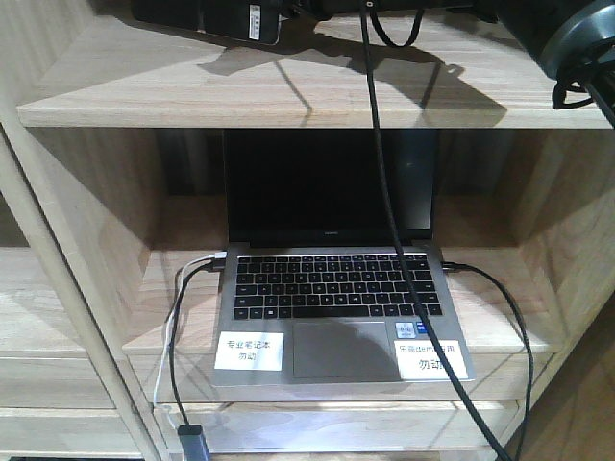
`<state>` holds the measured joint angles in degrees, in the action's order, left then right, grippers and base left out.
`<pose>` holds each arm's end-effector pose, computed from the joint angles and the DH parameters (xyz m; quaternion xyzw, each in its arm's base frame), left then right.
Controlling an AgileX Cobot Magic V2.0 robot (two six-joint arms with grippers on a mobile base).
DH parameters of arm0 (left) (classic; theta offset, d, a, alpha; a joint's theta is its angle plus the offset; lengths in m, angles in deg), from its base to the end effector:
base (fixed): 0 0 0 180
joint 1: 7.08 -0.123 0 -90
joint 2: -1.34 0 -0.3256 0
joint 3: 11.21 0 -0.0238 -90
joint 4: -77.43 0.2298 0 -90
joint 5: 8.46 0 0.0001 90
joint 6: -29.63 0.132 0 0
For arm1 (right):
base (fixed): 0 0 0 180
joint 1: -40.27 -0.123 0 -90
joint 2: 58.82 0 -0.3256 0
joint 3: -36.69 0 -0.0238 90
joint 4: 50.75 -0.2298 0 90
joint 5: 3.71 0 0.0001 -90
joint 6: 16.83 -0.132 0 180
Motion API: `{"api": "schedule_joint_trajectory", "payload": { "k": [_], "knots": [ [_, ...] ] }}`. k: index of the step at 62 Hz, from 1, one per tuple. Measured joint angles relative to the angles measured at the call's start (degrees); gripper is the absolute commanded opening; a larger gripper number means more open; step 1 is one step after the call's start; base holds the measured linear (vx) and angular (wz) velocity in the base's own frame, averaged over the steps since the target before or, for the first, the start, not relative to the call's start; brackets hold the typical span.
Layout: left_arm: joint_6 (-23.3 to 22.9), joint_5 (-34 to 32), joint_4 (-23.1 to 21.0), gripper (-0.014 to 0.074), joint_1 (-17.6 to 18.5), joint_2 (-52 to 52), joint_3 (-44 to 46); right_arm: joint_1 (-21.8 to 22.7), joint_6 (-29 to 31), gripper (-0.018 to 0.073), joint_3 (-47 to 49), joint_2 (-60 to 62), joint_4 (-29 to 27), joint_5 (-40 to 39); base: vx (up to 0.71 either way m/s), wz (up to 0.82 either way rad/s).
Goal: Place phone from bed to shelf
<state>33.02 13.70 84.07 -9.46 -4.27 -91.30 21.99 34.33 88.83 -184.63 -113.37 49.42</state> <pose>0.0286 0.0070 0.1555 0.0376 0.8066 0.0788 0.5846 0.4396 0.2440 0.4501 -0.3590 0.6807 0.3822 0.5116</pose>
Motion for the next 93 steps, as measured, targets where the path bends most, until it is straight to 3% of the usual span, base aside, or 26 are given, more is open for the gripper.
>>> {"api": "schedule_joint_trajectory", "payload": {
  "k": [15, 37, 46, 63, 72, 93],
  "knots": [
    [0.00, 0.00, 0.00, 0.0001, 0.00, 0.00, 0.00, 0.00, 0.00, 0.0167, 0.00, 0.00, -0.23, -0.37, 0.00, 0.00],
    [0.00, 0.00, 0.00, 0.0001, 0.00, 0.00, 0.00, 0.00, 0.30, 0.0608, 0.00, 0.00, 0.77, -3.52, 0.00, 0.00],
    [0.00, 0.00, 0.00, 0.0001, 0.00, 0.00, 0.00, 0.00, 0.42, 0.0729, 0.00, 0.00, 1.14, -4.94, 0.00, 0.00],
    [0.00, 0.00, 0.00, 0.0001, 0.00, 0.00, 0.00, 0.00, -0.05, 0.0685, 0.00, 0.31, 1.54, -5.07, 0.00, 0.00],
    [0.00, 0.00, 0.00, 0.0001, 0.00, 0.00, 0.00, 0.00, -1.83, 0.0588, 0.02, 0.84, 1.75, -5.02, 0.00, 0.00],
    [0.00, 0.00, 0.00, 0.0001, 0.00, 0.00, 0.00, 0.00, -5.55, 0.0065, 0.21, 2.47, 1.79, -4.95, 0.00, 0.00]
  ]
}}
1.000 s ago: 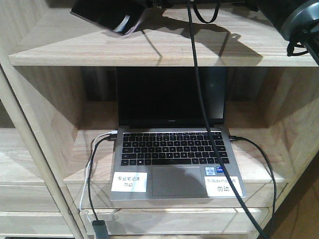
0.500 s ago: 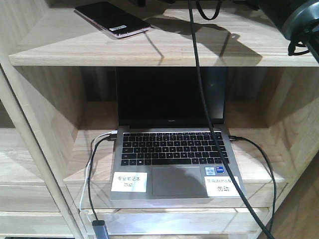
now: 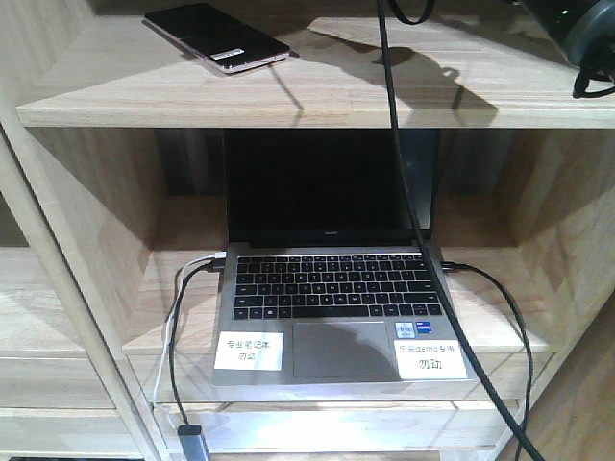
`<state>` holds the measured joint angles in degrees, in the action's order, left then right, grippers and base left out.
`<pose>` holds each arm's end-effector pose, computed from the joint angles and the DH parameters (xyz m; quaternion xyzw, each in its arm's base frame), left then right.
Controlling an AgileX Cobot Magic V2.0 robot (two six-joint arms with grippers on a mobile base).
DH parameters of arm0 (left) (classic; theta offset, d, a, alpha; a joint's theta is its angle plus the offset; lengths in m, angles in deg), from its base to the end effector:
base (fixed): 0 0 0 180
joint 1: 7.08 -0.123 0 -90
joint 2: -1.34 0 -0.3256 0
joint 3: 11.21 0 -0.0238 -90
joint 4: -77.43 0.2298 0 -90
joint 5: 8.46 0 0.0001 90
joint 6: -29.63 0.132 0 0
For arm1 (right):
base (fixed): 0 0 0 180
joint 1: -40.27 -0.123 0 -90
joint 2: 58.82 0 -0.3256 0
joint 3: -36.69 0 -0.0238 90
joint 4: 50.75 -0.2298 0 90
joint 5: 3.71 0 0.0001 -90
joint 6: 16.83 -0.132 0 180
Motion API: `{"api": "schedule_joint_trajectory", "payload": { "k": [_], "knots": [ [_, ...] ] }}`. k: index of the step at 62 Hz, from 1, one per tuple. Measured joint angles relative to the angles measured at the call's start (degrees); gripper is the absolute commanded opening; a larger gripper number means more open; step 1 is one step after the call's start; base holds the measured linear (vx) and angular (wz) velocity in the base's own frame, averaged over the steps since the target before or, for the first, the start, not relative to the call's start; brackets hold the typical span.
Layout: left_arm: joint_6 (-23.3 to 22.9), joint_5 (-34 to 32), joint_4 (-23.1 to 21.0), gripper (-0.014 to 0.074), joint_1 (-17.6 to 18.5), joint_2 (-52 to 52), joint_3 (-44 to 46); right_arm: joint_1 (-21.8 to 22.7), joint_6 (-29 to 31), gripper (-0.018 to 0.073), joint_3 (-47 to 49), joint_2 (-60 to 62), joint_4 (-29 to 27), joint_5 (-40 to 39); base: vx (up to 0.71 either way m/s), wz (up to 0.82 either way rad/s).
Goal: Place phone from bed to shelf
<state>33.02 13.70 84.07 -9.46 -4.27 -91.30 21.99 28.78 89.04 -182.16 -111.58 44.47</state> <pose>0.0286 0.0070 0.1555 0.0376 0.8066 0.0788 0.5846 0.4357 0.2344 0.4757 -0.3085 0.6840 0.3791 0.5415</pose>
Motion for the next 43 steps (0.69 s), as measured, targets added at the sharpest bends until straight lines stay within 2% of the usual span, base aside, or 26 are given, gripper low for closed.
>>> {"api": "schedule_joint_trajectory", "payload": {
  "k": [4, 23, 43],
  "knots": [
    [0.00, 0.00, 0.00, 0.0001, 0.00, 0.00, 0.00, 0.00, 0.00, -0.0016, 0.00, 0.00, 0.00, 0.43, 0.00, 0.00],
    [0.00, 0.00, 0.00, 0.0001, 0.00, 0.00, 0.00, 0.00, -2.66, -0.0005, 0.00, 1.72, 1.62, 1.48, 0.00, 0.00],
    [0.00, 0.00, 0.00, 0.0001, 0.00, 0.00, 0.00, 0.05, -5.60, -0.0005, -4.03, 11.32, 8.93, 2.90, 0.00, 0.00]
  ]
}}
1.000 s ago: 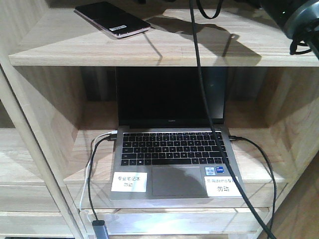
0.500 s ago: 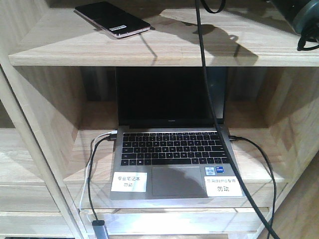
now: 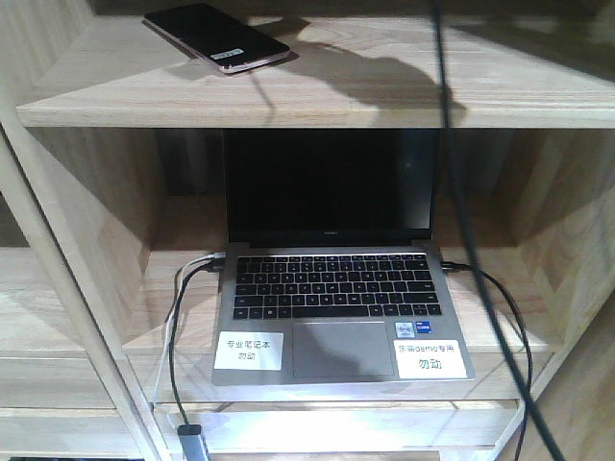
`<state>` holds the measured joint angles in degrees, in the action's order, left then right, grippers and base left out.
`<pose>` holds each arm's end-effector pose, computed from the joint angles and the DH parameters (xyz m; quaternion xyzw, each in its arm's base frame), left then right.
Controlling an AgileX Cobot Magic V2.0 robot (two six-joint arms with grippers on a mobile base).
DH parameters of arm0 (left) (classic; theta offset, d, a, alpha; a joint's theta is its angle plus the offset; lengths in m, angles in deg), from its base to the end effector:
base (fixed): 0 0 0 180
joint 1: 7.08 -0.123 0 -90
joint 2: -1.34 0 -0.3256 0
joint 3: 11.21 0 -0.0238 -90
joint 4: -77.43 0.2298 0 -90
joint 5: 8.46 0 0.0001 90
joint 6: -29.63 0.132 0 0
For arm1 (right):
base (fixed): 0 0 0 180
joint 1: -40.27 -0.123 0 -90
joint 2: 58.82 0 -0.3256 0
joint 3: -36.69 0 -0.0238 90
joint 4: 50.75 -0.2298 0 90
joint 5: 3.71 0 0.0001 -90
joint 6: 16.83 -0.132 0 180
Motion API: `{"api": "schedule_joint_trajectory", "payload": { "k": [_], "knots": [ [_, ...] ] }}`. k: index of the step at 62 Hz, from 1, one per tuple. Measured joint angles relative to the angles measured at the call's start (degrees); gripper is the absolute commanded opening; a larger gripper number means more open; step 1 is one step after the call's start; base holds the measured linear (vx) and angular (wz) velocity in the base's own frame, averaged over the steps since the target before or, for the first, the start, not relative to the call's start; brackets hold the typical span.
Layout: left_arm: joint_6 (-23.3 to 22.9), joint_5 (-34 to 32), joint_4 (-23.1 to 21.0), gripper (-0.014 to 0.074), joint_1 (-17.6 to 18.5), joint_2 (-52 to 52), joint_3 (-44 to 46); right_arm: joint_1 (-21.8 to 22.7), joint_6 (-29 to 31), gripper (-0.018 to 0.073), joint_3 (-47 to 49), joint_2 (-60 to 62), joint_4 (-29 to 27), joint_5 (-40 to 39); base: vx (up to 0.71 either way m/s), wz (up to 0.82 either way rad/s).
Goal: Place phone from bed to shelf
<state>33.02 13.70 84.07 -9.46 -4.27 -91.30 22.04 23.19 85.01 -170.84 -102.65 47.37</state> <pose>0.0286 0.0070 0.1555 0.0376 0.8066 0.0788 0.5846 0.3735 0.2082 0.5279 -0.3266 0.6851 0.3355 0.5581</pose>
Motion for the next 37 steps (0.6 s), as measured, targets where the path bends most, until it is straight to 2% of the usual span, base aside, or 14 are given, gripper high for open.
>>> {"api": "schedule_joint_trajectory", "payload": {
  "k": [7, 14, 27, 37],
  "knots": [
    [0.00, 0.00, 0.00, 0.0001, 0.00, 0.00, 0.00, 0.00, 0.00, -0.0005, -5.76, 5.38, 2.80, -2.91, 0.00, 0.00],
    [0.00, 0.00, 0.00, 0.0001, 0.00, 0.00, 0.00, 0.00, 0.83, -0.0005, -15.15, 11.84, 4.46, -9.98, 0.00, 0.00],
    [0.00, 0.00, 0.00, 0.0001, 0.00, 0.00, 0.00, 0.00, 7.36, -0.0005, -33.86, 24.79, 3.80, -19.47, 0.00, 0.00],
    [0.00, 0.00, 0.00, 0.0001, 0.00, 0.00, 0.00, 0.00, 9.51, -0.0005, -44.92, 34.96, 3.01, -23.54, 0.00, 0.00]
  ]
}}
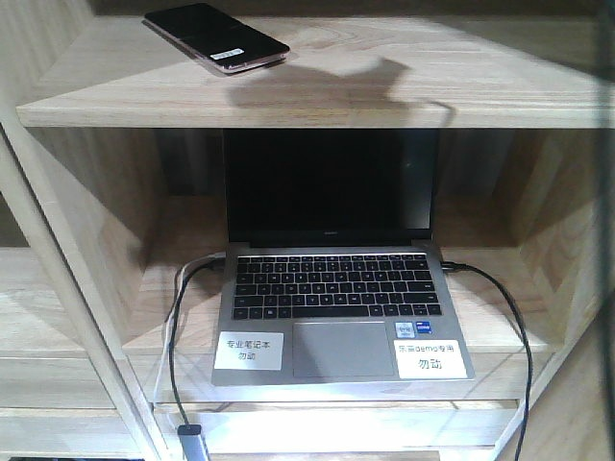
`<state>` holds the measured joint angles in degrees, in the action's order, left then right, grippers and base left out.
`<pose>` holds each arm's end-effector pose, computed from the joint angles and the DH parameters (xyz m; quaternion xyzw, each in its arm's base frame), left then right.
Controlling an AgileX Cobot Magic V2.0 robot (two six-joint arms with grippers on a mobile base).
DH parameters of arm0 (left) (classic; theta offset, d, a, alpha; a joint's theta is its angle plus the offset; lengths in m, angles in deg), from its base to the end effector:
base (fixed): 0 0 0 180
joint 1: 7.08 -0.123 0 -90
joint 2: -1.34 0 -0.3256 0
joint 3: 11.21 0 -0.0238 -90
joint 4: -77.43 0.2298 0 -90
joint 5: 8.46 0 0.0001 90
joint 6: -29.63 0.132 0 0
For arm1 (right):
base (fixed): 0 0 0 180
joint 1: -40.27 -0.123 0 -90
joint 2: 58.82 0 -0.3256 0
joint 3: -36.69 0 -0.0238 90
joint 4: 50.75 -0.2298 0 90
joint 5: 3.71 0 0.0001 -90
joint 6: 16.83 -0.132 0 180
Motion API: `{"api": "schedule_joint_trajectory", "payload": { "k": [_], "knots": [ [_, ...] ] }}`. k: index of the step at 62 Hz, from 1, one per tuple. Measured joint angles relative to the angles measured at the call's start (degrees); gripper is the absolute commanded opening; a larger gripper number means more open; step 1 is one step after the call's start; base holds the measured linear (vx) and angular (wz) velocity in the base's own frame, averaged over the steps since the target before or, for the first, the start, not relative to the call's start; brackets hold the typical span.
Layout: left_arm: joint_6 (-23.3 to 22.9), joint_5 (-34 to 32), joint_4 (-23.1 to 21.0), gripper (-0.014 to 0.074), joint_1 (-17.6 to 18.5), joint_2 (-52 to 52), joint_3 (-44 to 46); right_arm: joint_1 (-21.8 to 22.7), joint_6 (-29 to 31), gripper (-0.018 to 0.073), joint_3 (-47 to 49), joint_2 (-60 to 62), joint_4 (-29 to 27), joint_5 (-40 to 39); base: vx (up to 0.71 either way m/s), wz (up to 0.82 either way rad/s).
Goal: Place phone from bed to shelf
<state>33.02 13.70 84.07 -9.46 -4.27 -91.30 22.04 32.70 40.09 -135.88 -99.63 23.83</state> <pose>0.0286 0.0070 0.1555 0.0376 0.8066 0.0788 0.5846 0.2368 0.1265 0.5222 -0.2576 0.6744 0.2107 0.6591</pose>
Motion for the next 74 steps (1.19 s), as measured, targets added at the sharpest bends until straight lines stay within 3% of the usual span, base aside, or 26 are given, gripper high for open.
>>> {"api": "schedule_joint_trajectory", "payload": {
  "k": [18, 45, 59, 74],
  "knots": [
    [0.00, 0.00, 0.00, 0.0001, 0.00, 0.00, 0.00, 0.00, 0.39, -0.0005, -23.62, 20.22, -0.33, -8.33, 0.00, 0.00],
    [0.00, 0.00, 0.00, 0.0001, 0.00, 0.00, 0.00, 0.00, 0.39, -0.0005, -55.71, 49.21, -1.98, -13.66, 0.00, 0.00],
    [0.00, 0.00, 0.00, 0.0001, 0.00, 0.00, 0.00, 0.00, 0.39, -0.0005, -64.27, 57.57, -2.47, -14.00, 0.00, 0.00],
    [0.00, 0.00, 0.00, 0.0001, 0.00, 0.00, 0.00, 0.00, 0.39, -0.0005, -65.34, 58.84, -2.62, -14.16, 0.00, 0.00]
  ]
}}
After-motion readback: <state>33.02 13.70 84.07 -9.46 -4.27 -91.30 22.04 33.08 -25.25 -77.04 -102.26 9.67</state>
